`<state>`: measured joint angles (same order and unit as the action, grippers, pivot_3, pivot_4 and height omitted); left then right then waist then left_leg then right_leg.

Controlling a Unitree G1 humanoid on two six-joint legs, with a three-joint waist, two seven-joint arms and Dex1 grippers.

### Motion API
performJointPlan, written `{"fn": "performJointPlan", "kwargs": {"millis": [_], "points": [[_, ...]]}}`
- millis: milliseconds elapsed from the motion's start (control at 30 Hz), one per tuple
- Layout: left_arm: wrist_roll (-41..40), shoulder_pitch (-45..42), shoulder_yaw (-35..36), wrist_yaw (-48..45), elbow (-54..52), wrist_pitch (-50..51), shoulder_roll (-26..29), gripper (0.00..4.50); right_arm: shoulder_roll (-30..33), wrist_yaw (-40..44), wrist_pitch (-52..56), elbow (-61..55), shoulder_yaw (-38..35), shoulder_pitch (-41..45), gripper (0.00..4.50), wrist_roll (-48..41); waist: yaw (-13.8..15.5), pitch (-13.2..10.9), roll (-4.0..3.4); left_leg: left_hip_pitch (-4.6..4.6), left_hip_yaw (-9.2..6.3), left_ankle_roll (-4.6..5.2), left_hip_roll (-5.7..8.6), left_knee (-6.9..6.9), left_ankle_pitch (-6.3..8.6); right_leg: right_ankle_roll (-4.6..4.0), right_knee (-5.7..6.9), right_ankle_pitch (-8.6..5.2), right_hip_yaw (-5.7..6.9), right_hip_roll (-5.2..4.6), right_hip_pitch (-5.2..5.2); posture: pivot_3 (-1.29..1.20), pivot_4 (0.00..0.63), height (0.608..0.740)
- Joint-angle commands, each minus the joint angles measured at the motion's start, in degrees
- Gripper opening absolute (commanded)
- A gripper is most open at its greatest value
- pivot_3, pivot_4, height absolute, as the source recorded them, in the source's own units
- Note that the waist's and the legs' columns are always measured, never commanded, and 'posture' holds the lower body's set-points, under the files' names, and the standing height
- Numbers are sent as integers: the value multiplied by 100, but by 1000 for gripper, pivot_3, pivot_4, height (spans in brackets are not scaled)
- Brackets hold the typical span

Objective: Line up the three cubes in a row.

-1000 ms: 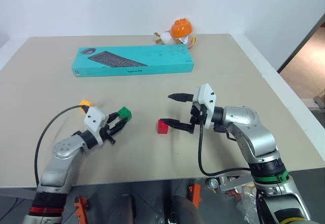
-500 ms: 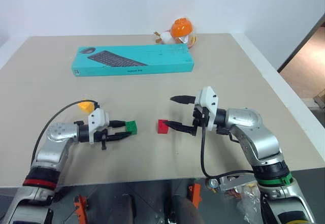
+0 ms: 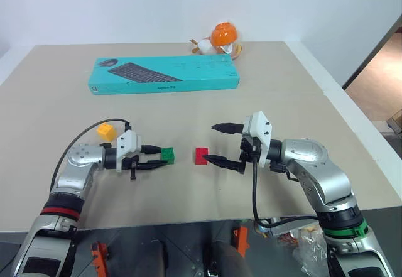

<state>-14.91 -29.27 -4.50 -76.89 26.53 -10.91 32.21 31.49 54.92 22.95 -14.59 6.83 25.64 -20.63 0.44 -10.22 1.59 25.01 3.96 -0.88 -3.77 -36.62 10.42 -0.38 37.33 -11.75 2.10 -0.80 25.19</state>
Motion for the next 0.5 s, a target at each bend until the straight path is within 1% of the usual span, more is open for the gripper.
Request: {"fn": "performJointPlan", "kwargs": {"millis": [33, 200, 233, 267, 333, 400, 433, 467, 500], "points": [[149, -107, -36, 10, 117, -72, 47, 1282, 49, 20, -42, -183, -77, 62, 4500, -76, 0, 0, 0, 0, 0, 0, 0, 0, 0, 0, 0, 0, 0, 0, 0, 0, 150, 740], [298, -136, -118, 14, 176, -52, 93, 1282, 46, 27, -62, -147, -63, 70, 4500, -60, 0, 1, 1, -3, 0, 8, 0, -2, -5, -2, 3, 7, 0, 0, -1, 0, 150, 740], [320, -151, -118, 41, 187, -45, 95, 2298, 47, 28, -66, -139, -61, 67, 4500, -57, 0, 1, 1, -3, -1, 11, 0, -2, -7, -2, 4, 9, 0, 0, -2, 0, 150, 740], [335, -178, -107, 67, 204, -15, 96, 2528, 46, 30, -69, -134, -59, 63, 4500, -55, 0, 1, 1, -3, 0, 13, 0, -3, -8, -2, 4, 11, 1, 0, -2, 0, 150, 740], [359, -226, -82, 84, 248, -15, 100, 3285, 41, 31, -67, -132, -56, 54, 4500, -61, 0, 1, 1, -2, 1, 16, 0, -3, -11, -3, 4, 15, 0, 1, 0, 0, 150, 740], [409, -287, -62, 117, 308, -72, 140, 3903, 30, 33, -65, -125, -49, 52, 4500, -67, 0, 1, 2, -1, 0, 16, 0, -4, -11, -3, 4, 15, 1, 0, -1, 0, 150, 740], [425, -307, -49, 131, 324, -97, 159, 4319, 26, 31, -68, -125, -42, 49, 4500, -64, 0, 1, 2, -1, 0, 16, 0, -4, -11, -3, 4, 15, 0, 0, 0, 0, 150, 740], [430, -315, -43, 141, 331, -112, 173, 4477, 23, 27, -70, -129, -37, 45, 4500, -60, 0, 1, 2, -1, 1, 16, 0, -4, -11, -3, 4, 15, -1, 0, 0, 0, 150, 740], [394, -304, -5, 173, 275, -37, 204, 4477, 21, 23, -72, -136, -33, 37, 4500, -58, 0, 1, 2, 0, 1, 16, 0, -3, -11, -2, 4, 15, -1, 0, 0, 0, 150, 740]]}}
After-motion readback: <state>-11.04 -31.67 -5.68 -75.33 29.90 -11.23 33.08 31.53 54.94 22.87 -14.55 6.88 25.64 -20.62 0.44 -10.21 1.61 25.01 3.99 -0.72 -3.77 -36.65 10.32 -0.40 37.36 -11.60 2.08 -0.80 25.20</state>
